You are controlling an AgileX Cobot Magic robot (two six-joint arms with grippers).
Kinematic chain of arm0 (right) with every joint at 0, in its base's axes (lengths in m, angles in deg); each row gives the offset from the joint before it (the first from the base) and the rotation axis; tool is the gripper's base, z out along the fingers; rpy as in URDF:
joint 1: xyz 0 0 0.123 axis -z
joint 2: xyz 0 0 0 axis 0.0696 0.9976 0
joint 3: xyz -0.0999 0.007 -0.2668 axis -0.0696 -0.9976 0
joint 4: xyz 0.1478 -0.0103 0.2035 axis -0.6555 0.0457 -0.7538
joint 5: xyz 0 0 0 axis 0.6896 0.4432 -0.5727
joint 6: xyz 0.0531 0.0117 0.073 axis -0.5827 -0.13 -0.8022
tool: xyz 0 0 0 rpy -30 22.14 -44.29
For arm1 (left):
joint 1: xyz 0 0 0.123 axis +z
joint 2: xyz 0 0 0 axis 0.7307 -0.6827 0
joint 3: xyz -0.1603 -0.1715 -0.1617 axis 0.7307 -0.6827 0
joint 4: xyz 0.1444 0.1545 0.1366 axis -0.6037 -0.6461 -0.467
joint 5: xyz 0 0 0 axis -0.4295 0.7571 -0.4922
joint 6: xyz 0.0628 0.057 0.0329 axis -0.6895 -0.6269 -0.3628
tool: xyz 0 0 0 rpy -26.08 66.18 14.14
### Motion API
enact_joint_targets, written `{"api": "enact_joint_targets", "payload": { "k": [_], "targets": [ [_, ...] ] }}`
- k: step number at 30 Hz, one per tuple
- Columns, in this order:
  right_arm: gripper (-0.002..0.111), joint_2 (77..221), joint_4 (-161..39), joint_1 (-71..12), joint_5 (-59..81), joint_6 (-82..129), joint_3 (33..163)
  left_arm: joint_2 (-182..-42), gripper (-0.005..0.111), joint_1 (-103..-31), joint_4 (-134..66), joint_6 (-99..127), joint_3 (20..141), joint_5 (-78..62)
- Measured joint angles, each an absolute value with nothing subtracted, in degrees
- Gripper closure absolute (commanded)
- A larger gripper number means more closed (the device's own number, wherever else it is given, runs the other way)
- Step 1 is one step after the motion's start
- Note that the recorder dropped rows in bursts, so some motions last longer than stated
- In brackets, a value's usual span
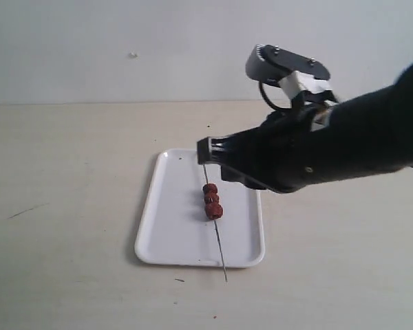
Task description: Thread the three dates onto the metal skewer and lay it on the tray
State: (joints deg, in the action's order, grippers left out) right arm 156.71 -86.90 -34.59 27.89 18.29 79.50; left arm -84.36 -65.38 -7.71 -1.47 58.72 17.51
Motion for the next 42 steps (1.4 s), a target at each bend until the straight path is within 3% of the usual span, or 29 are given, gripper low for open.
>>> {"api": "enact_joint_targets", "payload": {
  "k": [7, 14, 31, 42],
  "targets": [
    [0.108, 140.23, -84.44, -34.59, 28.53, 18.28, 70.30, -70.71, 0.106, -65.38, -7.05, -1.24, 53.12, 21.70],
    [0.108, 131.22, -84.24, -34.59, 29.68, 18.28, 69.37, -64.93, 0.106, -65.38, -7.05, -1.24, 52.34, 27.52],
    [0.108, 127.03, -81.32, -34.59, 29.50, 19.29, 69.37, -64.02, 0.106, -65.38, -6.94, -1.24, 52.34, 28.30],
    [0.108, 125.04, -78.89, -27.10, 3.38, 21.70, 54.20, -64.02, 0.106, -65.38, -6.94, -1.24, 52.34, 28.56]
  ]
}}
